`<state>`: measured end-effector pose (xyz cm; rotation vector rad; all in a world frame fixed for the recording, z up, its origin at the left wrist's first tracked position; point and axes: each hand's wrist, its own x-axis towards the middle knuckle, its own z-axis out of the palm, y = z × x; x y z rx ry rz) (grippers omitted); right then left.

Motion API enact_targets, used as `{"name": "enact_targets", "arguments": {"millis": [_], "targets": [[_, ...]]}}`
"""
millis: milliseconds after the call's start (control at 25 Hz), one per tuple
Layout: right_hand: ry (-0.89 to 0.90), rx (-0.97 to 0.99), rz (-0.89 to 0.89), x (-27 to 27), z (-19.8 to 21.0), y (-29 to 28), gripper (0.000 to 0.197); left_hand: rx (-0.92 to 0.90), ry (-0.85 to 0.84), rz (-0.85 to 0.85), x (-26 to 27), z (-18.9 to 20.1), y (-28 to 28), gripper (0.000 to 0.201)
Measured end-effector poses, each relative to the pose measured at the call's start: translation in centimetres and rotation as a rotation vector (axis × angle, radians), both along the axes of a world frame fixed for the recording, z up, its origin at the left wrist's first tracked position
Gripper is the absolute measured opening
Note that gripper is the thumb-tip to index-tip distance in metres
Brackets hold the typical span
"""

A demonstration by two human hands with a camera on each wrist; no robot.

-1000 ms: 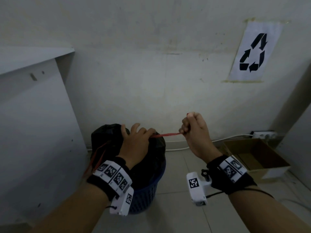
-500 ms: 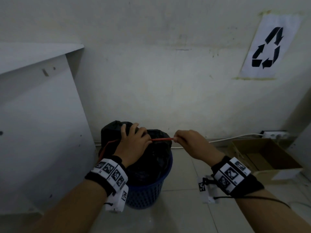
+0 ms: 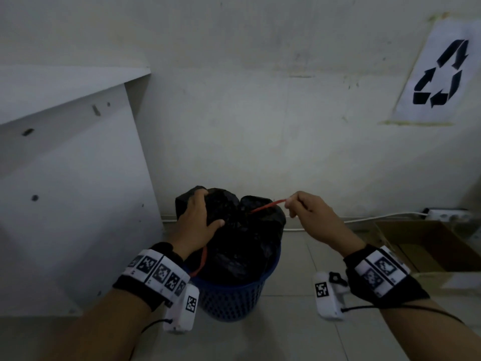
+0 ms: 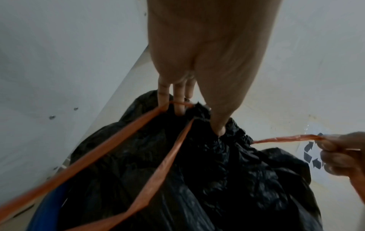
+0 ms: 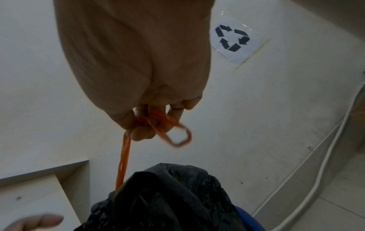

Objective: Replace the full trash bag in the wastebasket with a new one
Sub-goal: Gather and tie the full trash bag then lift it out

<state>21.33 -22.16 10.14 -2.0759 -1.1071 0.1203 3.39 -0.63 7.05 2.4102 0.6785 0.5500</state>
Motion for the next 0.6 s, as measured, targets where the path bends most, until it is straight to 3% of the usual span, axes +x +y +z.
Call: {"name": "enact_targets", "arguments": {"millis": [160,240,360,600], "targets": [[0.010,0.095,0.067,-0.9,2.4,0.2,0.028,-0.081,-0.030,-0.047,-0.6,1.3,-0.7,0.047],[-0.061,0.069,0.141,-1.6,3.8,1.0,0.026,-0.019,-0.048,-0.105,-0.3,2.6,-1.7,0.060],[-0.231,-0.065,0.251,-3.0,6.0,3.1,0.024,0.052,0.062,-0.182,1.2,4.5,-3.1,0.080],[-0.367,-0.071,0.233,-3.4,7.5,4.9,0.021,0.433,0.238,-0.087,3.3,7.2,-3.5,0.040]]}}
